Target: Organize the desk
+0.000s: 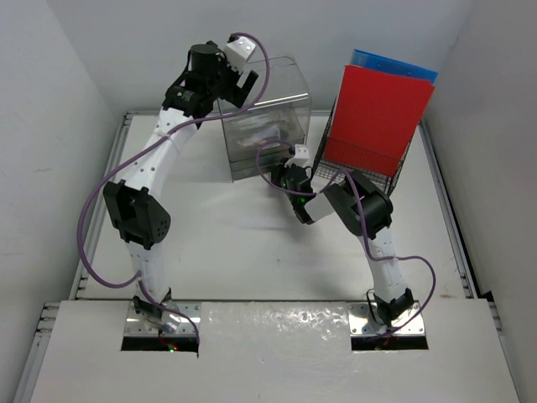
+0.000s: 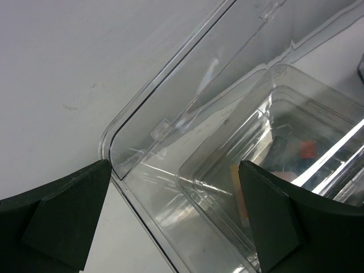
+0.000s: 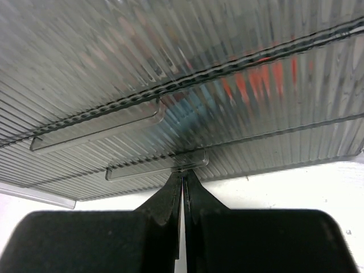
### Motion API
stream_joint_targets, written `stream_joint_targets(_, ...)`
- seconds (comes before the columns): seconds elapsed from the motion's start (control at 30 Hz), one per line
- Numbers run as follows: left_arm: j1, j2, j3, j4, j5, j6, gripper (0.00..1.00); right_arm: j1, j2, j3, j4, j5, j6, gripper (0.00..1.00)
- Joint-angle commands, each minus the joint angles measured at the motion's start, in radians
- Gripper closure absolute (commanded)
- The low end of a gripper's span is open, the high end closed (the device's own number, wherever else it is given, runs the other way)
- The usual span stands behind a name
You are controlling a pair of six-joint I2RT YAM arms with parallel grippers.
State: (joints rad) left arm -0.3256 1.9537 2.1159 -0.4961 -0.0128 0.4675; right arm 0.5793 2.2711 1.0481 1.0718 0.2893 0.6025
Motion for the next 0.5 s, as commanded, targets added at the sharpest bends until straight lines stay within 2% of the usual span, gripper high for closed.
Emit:
stream_joint_targets(0.0, 0.000, 0.008, -0.051, -0.173, 0.001, 0.030, 0.06, 0.002, -0.018, 0.017, 0.117, 0.014, -0.012, 1.00)
stream_joint_targets(0.1, 0.000, 0.004, -0.036, -0.186, -0.006, 0.029, 0.06, 0.010, -0.070, -0.060, 0.146, -0.019, -0.061, 1.00)
stream_joint_targets(0.27, 0.000, 0.020, 0.070, -0.243, -0.039, 0.005, 0.05, 0.051, -0.336, -0.218, 0.047, -0.103, -0.165, 0.99)
stream_joint_targets(0.3, 0.000, 0.016, 0.105, -0.245, -0.050, 0.002, 0.05, 0.056, -0.381, -0.238, 0.016, -0.116, -0.220, 0.96)
stream_joint_targets(0.33, 0.000, 0.010, 0.121, -0.249, -0.056, -0.003, 0.05, 0.060, -0.465, -0.273, -0.027, -0.124, -0.234, 0.89)
stream_joint_targets(0.43, 0.000, -0.039, 0.151, -0.239, -0.070, -0.024, 0.04, 0.059, -0.583, -0.313, -0.255, -0.092, -0.303, 0.75)
stream_joint_targets(0.47, 0.000, -0.055, 0.154, -0.237, -0.073, -0.036, 0.04, 0.060, -0.654, -0.313, -0.408, -0.072, -0.332, 0.63)
